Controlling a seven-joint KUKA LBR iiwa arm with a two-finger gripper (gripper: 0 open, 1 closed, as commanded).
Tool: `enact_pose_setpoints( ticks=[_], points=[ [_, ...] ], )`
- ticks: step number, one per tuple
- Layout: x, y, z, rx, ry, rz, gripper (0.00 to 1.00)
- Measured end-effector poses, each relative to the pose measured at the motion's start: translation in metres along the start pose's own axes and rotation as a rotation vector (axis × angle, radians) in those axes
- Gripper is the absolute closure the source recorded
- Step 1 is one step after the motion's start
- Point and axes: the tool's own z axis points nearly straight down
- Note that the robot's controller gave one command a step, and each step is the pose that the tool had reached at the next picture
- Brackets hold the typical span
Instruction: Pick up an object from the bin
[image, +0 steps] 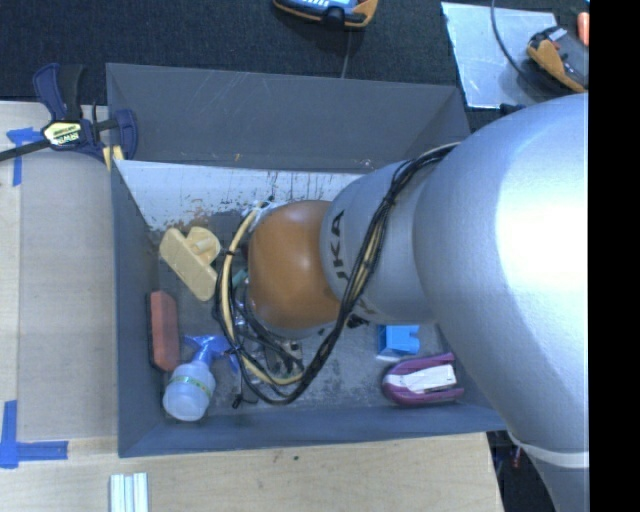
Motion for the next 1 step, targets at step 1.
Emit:
enact_pose_setpoints(
  ticks=[1],
  points=[
    [-0.0593, 0.0188, -0.0611, 0.005, -0.006, -0.089, 0.00]
  ],
)
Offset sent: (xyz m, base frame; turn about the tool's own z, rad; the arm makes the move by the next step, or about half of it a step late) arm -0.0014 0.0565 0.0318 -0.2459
